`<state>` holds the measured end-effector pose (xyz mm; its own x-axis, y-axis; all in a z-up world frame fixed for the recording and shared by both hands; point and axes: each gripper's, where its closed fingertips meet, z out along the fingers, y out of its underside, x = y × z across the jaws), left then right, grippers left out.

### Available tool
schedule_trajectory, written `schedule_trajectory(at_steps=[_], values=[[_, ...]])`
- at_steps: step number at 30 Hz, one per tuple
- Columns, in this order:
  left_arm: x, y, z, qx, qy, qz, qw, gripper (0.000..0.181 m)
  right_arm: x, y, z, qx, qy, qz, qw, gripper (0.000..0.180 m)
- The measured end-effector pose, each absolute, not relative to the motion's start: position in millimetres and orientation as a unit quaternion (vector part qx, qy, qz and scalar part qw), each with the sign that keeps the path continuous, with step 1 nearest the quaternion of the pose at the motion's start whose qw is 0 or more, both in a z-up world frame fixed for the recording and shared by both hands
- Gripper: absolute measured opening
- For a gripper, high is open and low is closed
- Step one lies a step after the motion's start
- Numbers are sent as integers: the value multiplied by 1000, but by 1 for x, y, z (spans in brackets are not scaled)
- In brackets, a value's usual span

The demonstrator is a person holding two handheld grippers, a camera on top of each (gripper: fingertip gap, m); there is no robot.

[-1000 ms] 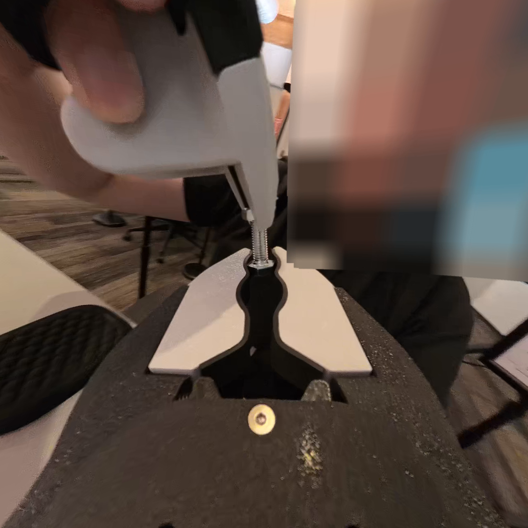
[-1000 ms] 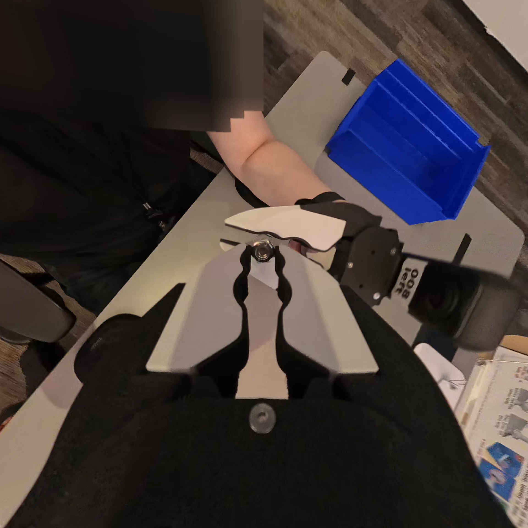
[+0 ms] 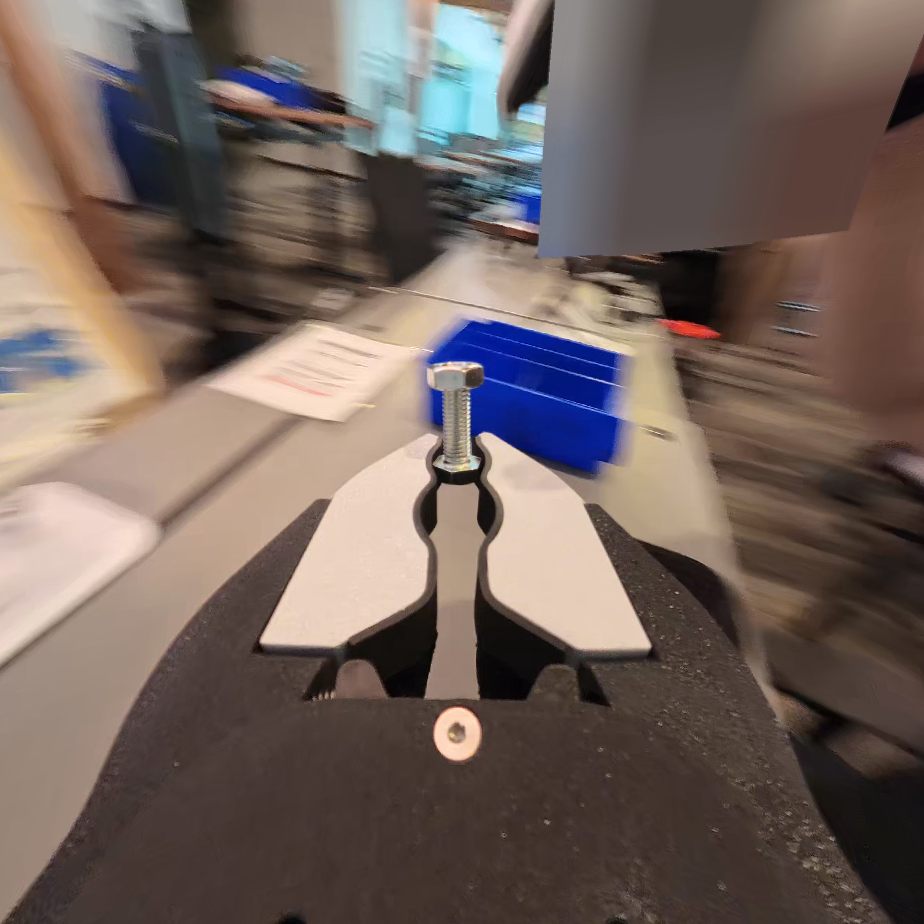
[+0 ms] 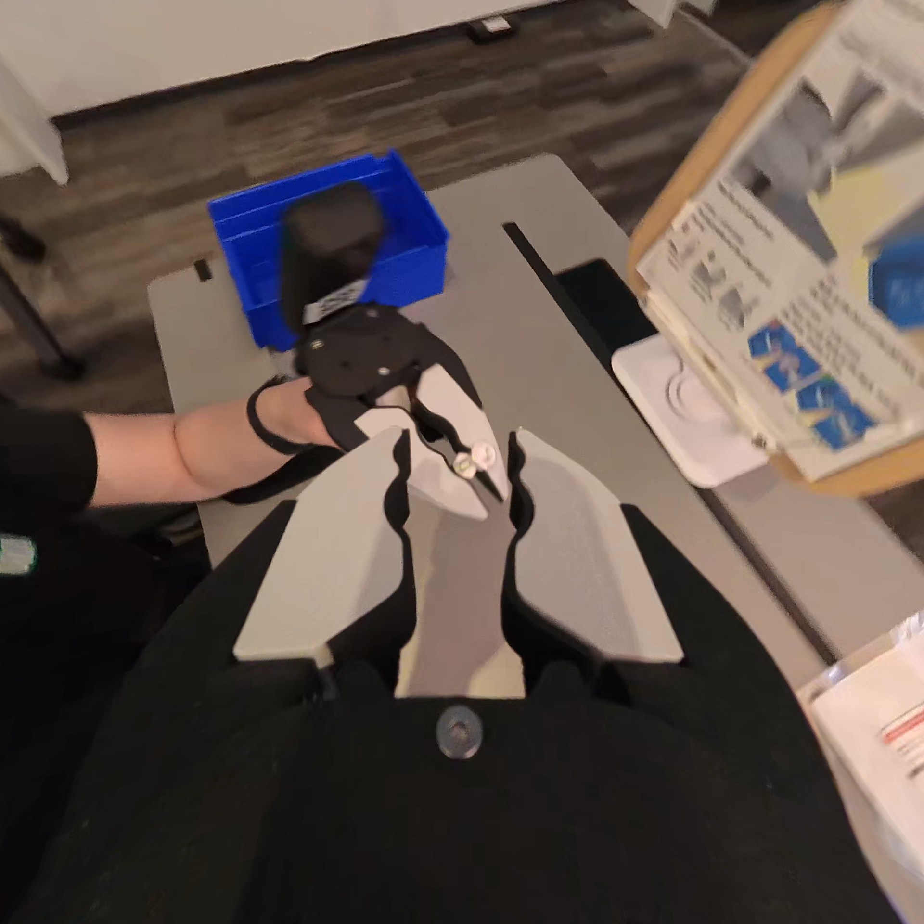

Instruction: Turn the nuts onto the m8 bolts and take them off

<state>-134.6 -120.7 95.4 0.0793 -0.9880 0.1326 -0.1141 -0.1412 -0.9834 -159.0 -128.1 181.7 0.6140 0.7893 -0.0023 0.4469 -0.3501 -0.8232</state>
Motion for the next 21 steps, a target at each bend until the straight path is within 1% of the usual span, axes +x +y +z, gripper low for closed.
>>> schedule_trajectory(at_steps=[2,5,8,12,21], values=[[-137,-100,95,-601,442,-434,504,11,-152,-114,167,-828,-342,212,391,38],[-142,-80,92,-625,414,-352,560,11,-151,-104,141,-863,-307,220,335,39],[-147,-68,89,-640,397,-287,592,10,-159,-96,128,-874,-288,241,310,42],[-152,-61,88,-648,385,-247,609,10,-163,-80,117,-887,-270,234,293,40],[-159,-55,89,-648,386,-203,625,10,-177,-73,116,-890,-256,268,266,34]])
